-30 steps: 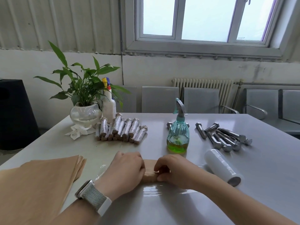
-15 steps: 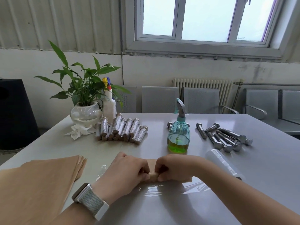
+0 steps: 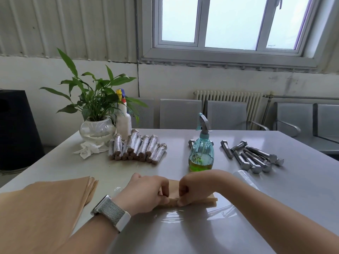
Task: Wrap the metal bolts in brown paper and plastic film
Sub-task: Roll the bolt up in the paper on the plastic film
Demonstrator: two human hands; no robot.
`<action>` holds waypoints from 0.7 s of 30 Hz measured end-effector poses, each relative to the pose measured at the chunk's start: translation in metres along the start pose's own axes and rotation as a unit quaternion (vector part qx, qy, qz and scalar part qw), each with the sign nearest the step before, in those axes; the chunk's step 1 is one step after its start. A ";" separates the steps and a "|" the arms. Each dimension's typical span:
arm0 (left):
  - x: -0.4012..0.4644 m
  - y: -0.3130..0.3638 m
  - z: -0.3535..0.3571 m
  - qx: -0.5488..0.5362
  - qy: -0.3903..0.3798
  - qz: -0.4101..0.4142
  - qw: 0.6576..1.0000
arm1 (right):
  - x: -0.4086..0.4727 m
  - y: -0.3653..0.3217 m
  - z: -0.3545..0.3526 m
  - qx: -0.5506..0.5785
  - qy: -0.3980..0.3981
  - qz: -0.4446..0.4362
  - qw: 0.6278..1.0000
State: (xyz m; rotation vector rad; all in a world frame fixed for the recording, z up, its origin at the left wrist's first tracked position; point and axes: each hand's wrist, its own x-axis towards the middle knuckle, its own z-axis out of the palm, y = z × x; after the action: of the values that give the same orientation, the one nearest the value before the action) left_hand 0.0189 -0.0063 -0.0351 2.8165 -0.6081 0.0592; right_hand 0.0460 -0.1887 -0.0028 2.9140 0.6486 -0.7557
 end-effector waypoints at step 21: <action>0.001 -0.007 -0.004 -0.048 -0.034 -0.003 0.998 | 0.046 0.003 -0.010 0.060 0.159 -0.030 0.985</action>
State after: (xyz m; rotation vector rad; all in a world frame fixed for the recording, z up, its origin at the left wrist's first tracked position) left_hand 0.0226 0.0002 -0.0331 2.7362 -0.6015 -0.0653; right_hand 0.0882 -0.1726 -0.0156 3.1715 0.7419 -0.3422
